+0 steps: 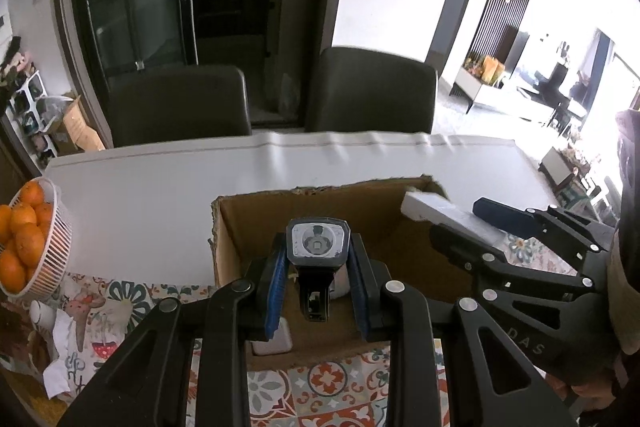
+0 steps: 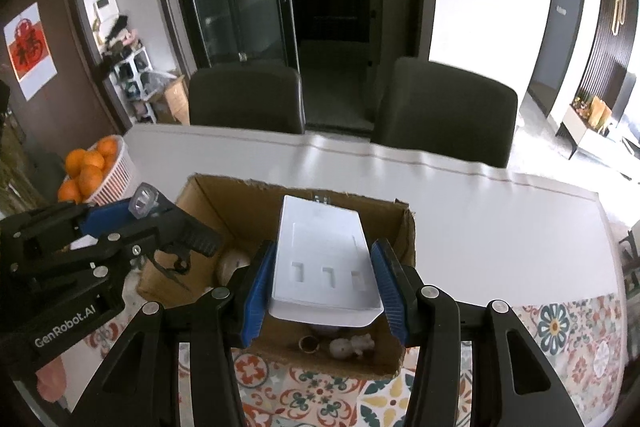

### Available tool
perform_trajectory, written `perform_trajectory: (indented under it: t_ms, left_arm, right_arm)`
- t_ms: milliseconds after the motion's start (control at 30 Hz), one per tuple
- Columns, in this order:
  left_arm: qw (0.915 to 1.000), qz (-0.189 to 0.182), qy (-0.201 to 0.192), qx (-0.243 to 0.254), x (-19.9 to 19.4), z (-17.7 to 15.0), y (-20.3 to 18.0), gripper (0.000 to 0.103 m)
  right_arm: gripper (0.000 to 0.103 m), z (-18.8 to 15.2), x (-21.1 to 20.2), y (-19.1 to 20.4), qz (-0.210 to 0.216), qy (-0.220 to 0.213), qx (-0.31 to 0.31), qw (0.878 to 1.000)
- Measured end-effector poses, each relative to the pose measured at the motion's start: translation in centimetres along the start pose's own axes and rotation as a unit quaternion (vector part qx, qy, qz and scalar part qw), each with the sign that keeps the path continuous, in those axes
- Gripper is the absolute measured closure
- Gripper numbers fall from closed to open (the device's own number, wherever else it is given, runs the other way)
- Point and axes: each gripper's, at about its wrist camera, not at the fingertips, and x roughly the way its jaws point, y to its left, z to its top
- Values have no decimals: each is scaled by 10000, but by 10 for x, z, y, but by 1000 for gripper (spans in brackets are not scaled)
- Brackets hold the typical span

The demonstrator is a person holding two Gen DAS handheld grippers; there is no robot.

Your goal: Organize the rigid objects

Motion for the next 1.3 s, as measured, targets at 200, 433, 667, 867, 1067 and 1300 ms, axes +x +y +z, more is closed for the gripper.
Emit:
perform_trajectory:
  t_ms: [200,433,667,867,1067,1300]
  left_arm:
    - [9992,35,389,54,29,1,4,74]
    - [9976,62,691,22,48,-1,5,74]
    - [9979,224,607,40,38,-5,2,72]
    - [9978,580,289,132,2,-19,-2,46]
    - [9951,988,-40,80,-36,-43,-1,23]
    - [9926,1183,-261,27,-69,-73,-2,12]
  right_arm:
    - [57,-1,25,-4,-27,268,-149,9995]
    - [57,-3,38,-10,-39,418,-99,9991]
    - [57,-5,35,-11,-96,416,6,9991]
    - [55,-15,10,-9,-208,207,130,9995]
    - [48,-33,-25,2,-341,-19,125,9993]
    - [36,-58,-62,18,-488,-273,30,9984]
